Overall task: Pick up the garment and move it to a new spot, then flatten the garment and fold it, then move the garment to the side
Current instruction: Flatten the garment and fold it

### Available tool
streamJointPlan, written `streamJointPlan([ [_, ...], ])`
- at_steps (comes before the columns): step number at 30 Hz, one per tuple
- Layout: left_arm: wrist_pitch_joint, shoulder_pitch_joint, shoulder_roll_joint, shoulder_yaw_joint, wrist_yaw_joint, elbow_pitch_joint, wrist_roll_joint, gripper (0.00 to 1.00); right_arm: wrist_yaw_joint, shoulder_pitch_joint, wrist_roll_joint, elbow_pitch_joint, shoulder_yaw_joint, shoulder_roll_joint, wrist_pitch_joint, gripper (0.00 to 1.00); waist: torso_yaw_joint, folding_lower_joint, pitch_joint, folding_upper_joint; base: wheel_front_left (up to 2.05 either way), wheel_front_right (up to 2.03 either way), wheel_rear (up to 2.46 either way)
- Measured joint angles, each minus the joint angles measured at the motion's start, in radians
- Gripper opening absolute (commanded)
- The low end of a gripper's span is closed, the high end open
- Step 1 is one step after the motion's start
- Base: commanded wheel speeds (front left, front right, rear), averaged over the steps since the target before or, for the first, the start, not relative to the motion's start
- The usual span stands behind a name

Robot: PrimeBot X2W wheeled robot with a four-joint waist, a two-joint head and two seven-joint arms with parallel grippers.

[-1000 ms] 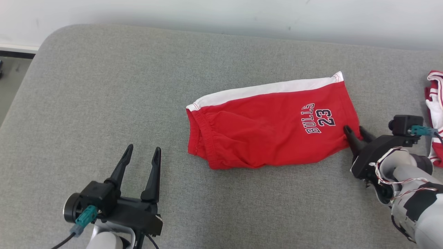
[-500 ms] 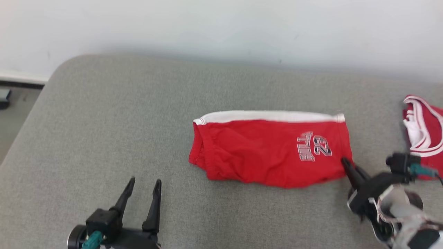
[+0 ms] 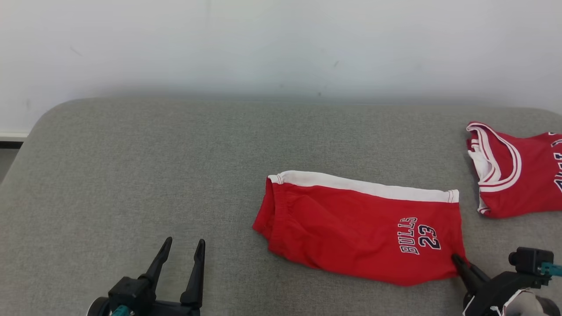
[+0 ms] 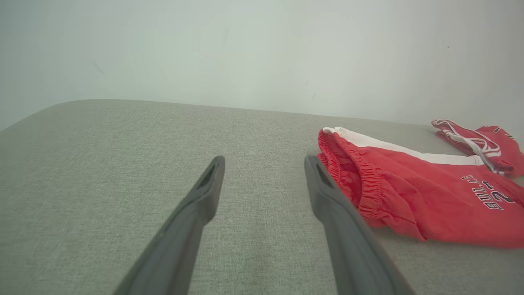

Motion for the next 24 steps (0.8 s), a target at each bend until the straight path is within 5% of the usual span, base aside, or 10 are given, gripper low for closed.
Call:
streamJointPlan([
  [7,0.000,-0.003,-0.006,-0.024,0.000,0.005,-0.001,1.00,0.000,-0.023,-0.047,0.063,-0.019,0.028,0.022,0.00,-0.002,0.0000,-0.006,0.0000,0.00,0.00,0.00],
  [9,0.000,-0.004,-0.009,-0.027,0.000,0.006,-0.004,1.00,0.000,-0.025,-0.050,0.075,-0.028,0.026,0.020,0.49,0.007,0.0000,-0.007,0.0001,0.00,0.00,0.00],
  [10,0.000,-0.004,-0.008,-0.027,0.000,0.006,-0.005,1.00,0.000,-0.028,-0.054,0.081,-0.036,0.023,0.018,0.87,0.011,0.0000,-0.008,0.0001,0.00,0.00,0.00],
  [11,0.000,-0.003,-0.007,-0.025,0.000,0.006,-0.007,1.00,0.000,-0.031,-0.055,0.086,-0.044,0.022,0.017,1.00,0.014,0.0000,-0.009,0.0001,0.00,0.00,0.00],
  [24,0.000,-0.001,-0.010,-0.027,0.000,0.005,-0.007,1.00,0.000,-0.168,-0.090,0.267,-0.057,0.081,0.156,1.00,0.035,0.0001,0.001,0.0001,0.00,0.00,0.00],
])
